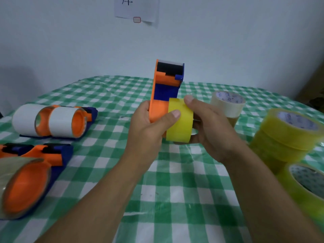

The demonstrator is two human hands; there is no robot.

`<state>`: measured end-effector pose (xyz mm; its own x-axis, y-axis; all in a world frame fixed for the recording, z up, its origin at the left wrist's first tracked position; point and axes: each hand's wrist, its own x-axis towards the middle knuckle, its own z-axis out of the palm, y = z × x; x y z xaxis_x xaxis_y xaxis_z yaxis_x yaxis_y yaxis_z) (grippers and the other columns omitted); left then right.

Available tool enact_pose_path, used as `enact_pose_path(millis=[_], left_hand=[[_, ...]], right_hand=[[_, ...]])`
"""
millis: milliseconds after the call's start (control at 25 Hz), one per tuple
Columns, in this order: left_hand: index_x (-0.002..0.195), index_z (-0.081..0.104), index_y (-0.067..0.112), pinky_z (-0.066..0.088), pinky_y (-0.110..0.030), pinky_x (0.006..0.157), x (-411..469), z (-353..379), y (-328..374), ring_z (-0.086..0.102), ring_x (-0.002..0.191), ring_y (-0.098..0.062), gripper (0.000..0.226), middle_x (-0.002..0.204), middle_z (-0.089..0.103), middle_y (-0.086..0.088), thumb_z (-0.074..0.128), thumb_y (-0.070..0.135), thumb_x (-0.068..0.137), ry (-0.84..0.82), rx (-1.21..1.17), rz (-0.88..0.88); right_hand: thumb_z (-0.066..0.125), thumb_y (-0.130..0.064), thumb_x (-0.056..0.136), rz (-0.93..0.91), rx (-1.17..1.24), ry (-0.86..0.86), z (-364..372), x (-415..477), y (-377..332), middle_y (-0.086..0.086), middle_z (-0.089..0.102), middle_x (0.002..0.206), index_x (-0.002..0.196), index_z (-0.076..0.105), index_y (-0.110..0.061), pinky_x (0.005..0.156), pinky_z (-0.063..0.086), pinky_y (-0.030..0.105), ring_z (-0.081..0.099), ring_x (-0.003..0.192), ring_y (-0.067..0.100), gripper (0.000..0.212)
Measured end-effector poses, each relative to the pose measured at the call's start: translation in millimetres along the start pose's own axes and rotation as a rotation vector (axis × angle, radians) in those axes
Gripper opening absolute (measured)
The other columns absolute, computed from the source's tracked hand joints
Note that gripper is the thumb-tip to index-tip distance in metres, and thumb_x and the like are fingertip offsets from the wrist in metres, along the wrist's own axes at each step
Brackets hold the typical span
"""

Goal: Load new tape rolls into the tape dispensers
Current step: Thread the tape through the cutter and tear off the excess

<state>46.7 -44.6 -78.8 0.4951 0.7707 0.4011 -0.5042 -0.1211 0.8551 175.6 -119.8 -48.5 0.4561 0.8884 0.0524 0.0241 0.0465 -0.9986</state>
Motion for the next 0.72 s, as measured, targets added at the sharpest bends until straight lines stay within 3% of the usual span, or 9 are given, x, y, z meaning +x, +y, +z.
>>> enact_pose_path(millis=[120, 240, 480, 640, 720], left_hand=[[0.115, 0.061, -0.003, 0.060, -0.036, 0.073, -4.6, 4.0, -2.0, 0.071, 0.087, -0.025, 0.036, 0.100, 0.071, -0.021, 0.067, 0.012, 0.082, -0.021, -0.010, 0.004], [0.119, 0.058, -0.008, 0.060, -0.038, 0.078, -6.0, 7.6, -4.7, 0.070, 0.092, -0.029, 0.041, 0.108, 0.068, -0.029, 0.066, 0.012, 0.083, -0.025, -0.004, 0.014], [0.120, 0.059, -0.006, 0.060, -0.040, 0.082, -10.3, 5.5, -7.2, 0.070, 0.097, -0.034, 0.039, 0.108, 0.070, -0.023, 0.064, 0.013, 0.087, -0.044, -0.006, -0.010], [0.126, 0.055, -0.003, 0.059, -0.035, 0.077, -13.8, 9.1, -9.3, 0.072, 0.093, -0.026, 0.043, 0.105, 0.072, -0.016, 0.065, 0.011, 0.086, -0.081, -0.012, -0.033], [0.127, 0.053, -0.003, 0.059, -0.033, 0.072, -14.4, 10.8, -9.3, 0.073, 0.085, -0.025, 0.042, 0.101, 0.072, -0.016, 0.066, 0.006, 0.088, -0.097, -0.012, -0.030]], right_hand=[[0.059, -0.053, 0.092, 0.000, 0.020, 0.010, 2.1, -2.8, 5.1, 0.012, 0.077, 0.104, 0.102, 0.076, -0.013, 0.089, 0.059, 0.055, 0.075, 0.097, 0.029, 0.045], [0.056, -0.063, 0.083, -0.015, 0.001, -0.024, 3.6, -5.5, 8.8, 0.015, 0.077, 0.103, 0.108, 0.075, -0.007, 0.095, 0.056, 0.052, 0.075, 0.097, 0.030, 0.065], [0.052, -0.070, 0.082, 0.031, -0.058, -0.054, 3.8, -8.5, 11.7, 0.018, 0.077, 0.100, 0.113, 0.072, -0.005, 0.089, 0.060, 0.049, 0.075, 0.094, 0.031, 0.075], [0.051, -0.071, 0.090, 0.052, -0.099, -0.051, 4.2, -5.6, 16.4, 0.035, 0.066, 0.110, 0.121, 0.059, 0.008, 0.090, 0.058, 0.054, 0.069, 0.099, 0.046, 0.085], [0.049, -0.074, 0.089, 0.068, -0.043, -0.111, -1.0, -4.6, 14.2, 0.043, 0.057, 0.109, 0.126, 0.054, 0.008, 0.095, 0.057, 0.051, 0.066, 0.088, 0.043, 0.090]])
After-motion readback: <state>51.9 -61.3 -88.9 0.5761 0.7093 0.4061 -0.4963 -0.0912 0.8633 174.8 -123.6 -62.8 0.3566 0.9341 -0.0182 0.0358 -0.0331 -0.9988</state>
